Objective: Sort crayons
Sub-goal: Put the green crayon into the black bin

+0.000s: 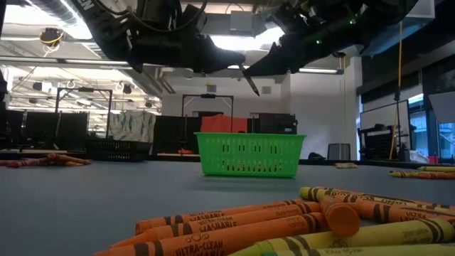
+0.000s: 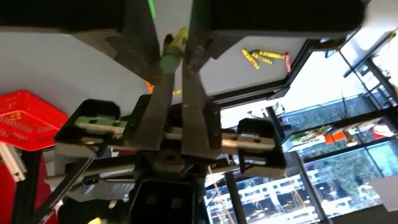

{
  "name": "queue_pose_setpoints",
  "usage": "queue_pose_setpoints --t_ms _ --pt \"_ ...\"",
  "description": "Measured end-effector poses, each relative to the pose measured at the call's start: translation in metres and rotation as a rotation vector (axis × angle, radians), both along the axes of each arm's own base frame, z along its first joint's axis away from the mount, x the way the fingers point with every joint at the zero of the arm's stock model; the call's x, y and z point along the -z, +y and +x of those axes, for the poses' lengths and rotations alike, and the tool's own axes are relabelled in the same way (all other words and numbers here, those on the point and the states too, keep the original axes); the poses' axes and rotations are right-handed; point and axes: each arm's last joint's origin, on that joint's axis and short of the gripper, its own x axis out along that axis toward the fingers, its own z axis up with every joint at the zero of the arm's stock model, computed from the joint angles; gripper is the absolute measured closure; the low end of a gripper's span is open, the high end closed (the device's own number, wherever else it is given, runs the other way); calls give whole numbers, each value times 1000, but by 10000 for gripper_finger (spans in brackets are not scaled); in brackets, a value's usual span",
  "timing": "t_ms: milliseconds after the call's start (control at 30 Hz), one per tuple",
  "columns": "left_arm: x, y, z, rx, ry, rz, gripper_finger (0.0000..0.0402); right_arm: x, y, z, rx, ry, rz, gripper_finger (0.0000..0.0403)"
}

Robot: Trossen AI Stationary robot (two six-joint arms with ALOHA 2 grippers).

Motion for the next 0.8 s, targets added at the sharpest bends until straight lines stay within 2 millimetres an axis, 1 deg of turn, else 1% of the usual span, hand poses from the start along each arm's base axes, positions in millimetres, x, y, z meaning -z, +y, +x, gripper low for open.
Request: queue_pose_setpoints --t_ms 100,200,300,367,433,500,533,600,667,733,800 --pt "-1 0 0 1 -6 4 389 -1 0 1 -19 -20 4 389" --pt "-1 0 0 -8 -7 4 392 -1 0 1 -26 -24 8 384" --pt "-1 1 0 -17 -11 12 393 -3 -1 2 12 -39 27 370" --pt "0 1 0 -44 4 21 395 -5 -1 2 23 -18 45 348" --pt "2 1 -1 -71 34 21 397 -10 2 1 22 34 49 318" --pt "-3 2 -6 -108 58 25 397 -15 6 -3 16 120 54 288" --pt "-8 2 -9 -136 67 31 396 -20 8 -6 18 148 51 275" --pt "-16 2 -16 -207 101 54 396 -22 12 -13 46 206 33 255" --pt "-19 2 -26 -290 180 81 396 -24 14 -20 85 234 10 243" --pt "-26 3 -36 -399 275 119 395 -21 12 -28 112 268 4 237" --pt "-33 5 -49 -537 384 169 395 -14 12 -32 126 303 23 236"
